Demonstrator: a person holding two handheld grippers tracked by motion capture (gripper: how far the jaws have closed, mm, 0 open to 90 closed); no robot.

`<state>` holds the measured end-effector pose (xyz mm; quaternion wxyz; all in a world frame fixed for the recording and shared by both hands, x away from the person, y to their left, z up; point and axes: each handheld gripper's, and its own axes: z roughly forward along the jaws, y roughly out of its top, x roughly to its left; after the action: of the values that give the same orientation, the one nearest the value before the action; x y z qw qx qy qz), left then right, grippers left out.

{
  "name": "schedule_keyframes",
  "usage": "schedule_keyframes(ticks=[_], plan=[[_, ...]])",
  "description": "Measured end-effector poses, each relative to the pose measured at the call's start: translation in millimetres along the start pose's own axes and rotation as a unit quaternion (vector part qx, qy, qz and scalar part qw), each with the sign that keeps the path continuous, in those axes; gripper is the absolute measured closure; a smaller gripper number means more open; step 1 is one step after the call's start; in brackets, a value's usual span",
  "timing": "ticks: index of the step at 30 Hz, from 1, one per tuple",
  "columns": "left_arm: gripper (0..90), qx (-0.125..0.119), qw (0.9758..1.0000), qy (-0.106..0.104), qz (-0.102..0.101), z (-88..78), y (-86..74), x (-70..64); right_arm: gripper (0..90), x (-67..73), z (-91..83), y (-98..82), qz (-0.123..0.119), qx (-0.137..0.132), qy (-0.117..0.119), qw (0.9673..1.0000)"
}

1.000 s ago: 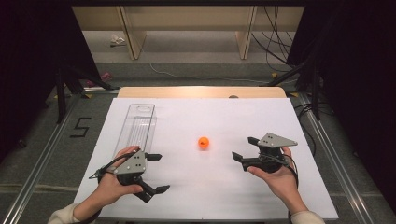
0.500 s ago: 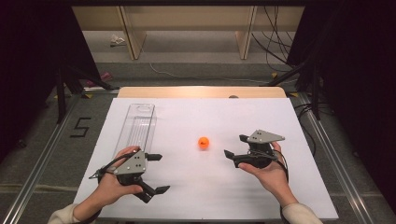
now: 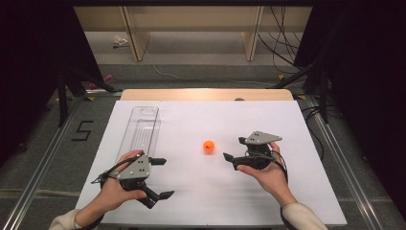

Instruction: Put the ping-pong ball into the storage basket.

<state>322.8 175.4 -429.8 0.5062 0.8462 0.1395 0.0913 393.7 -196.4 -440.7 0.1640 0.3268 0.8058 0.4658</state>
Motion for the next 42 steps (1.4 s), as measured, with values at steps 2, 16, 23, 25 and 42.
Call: schedule_keyframes(ticks=[2, 16, 23, 25, 42], plan=[[0.7, 0.000, 1.0000, 0.000, 0.000, 0.0, 0.0, 0.0, 16.0, 0.2, 1.6, 0.2, 0.000, 0.001, 0.000, 1.0000], [0.7, -0.001, 1.0000, -0.001, 0.000, -0.2, 0.0, 0.0, 16.0, 2.3, 21.2, 5.0, -0.004, 0.011, 0.010, 0.9999], [0.7, -0.001, 1.0000, -0.001, 0.000, -0.1, 0.0, 0.0, 16.0, 1.8, 23.6, 5.6, -0.004, 0.010, 0.011, 0.9999], [0.7, -0.001, 1.0000, -0.001, 0.000, -0.1, 0.1, -0.1, 16.0, 1.7, 25.2, 5.9, -0.003, 0.011, 0.011, 0.9999], [0.7, -0.002, 1.0000, -0.001, 0.000, -0.2, 0.0, -0.1, 16.0, 3.6, 40.0, 9.4, -0.007, 0.019, 0.018, 0.9996]])
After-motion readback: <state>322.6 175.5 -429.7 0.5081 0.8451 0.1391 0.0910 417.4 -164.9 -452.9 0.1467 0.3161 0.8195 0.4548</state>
